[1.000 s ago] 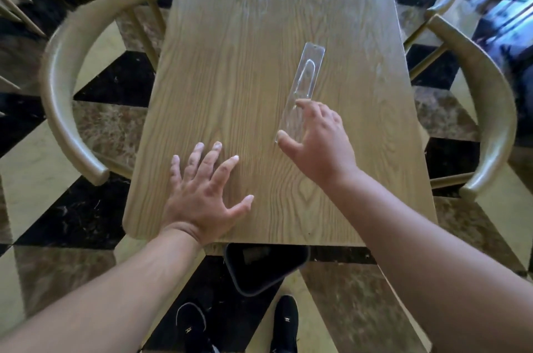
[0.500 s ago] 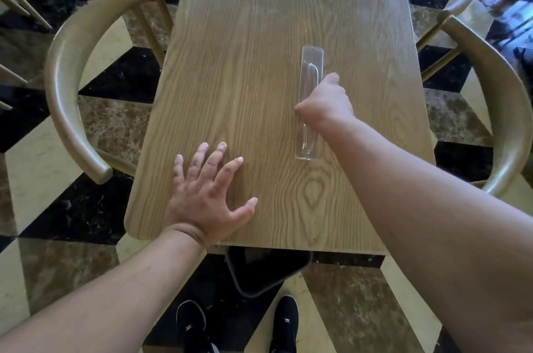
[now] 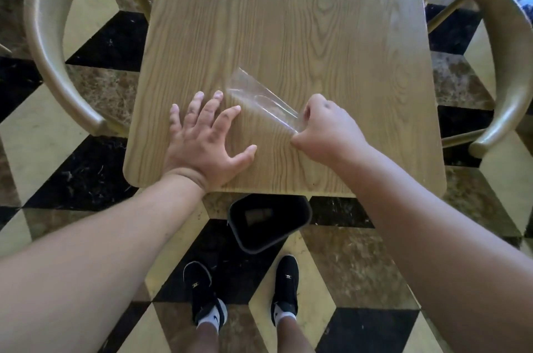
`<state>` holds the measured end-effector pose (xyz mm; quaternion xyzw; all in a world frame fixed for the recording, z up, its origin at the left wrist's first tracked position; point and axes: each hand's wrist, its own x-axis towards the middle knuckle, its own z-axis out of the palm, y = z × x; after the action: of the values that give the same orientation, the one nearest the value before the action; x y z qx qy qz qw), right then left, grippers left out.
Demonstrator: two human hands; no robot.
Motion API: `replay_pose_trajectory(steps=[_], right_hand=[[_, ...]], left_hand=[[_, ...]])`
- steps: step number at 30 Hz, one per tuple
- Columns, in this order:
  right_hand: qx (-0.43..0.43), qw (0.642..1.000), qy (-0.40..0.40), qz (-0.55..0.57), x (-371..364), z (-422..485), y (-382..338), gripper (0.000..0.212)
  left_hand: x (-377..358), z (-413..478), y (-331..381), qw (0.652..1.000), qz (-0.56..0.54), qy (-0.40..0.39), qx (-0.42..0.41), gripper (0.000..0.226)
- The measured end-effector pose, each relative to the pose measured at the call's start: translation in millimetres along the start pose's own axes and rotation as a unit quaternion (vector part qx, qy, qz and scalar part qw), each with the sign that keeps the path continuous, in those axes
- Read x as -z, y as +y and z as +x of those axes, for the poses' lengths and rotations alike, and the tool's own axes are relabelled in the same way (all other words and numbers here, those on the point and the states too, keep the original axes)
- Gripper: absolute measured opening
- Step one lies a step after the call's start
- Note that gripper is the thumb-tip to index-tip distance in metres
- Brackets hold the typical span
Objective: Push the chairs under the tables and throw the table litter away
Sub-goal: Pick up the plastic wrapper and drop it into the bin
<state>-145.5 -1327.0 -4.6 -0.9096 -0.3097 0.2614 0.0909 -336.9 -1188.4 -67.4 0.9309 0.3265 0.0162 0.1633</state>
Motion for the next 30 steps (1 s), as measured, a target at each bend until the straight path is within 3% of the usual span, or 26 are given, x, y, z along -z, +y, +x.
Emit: replay_pose_trajectory(steps=[9, 16, 22, 27, 30], right_hand=[[0.089, 0.975, 0.000, 0.205, -33.4, -121.0, 18.8, 0.020], [0.218, 0.971, -0.020, 0.093, -107.3, -148.8, 54.9, 0.009], [0.149, 0.984, -0.078, 0.062, -161.2, -114.0, 87.1, 0.014], [0.076, 0.985, -0.156, 0.021, -180.1, -95.9, 94.7, 0.049], [0.068, 0.981, -0.184, 0.004, -180.1, -95.4, 92.1, 0.041]], left_hand=[[-3.5, -0.2, -0.9, 1.000, 0.016, 0.000, -0.002, 0.087], [-4.4, 0.0, -1.7, 1.000, 0.014, 0.003, -0.003, 0.084], [-4.1, 0.6, -1.9, 1.000, 0.018, 0.002, -0.004, 0.084], [-3.5, -0.3, -2.2, 1.000, 0.017, -0.003, -0.005, 0.084], [-2.5, 0.9, -2.1, 1.000, 0.015, -0.002, -0.007, 0.084]])
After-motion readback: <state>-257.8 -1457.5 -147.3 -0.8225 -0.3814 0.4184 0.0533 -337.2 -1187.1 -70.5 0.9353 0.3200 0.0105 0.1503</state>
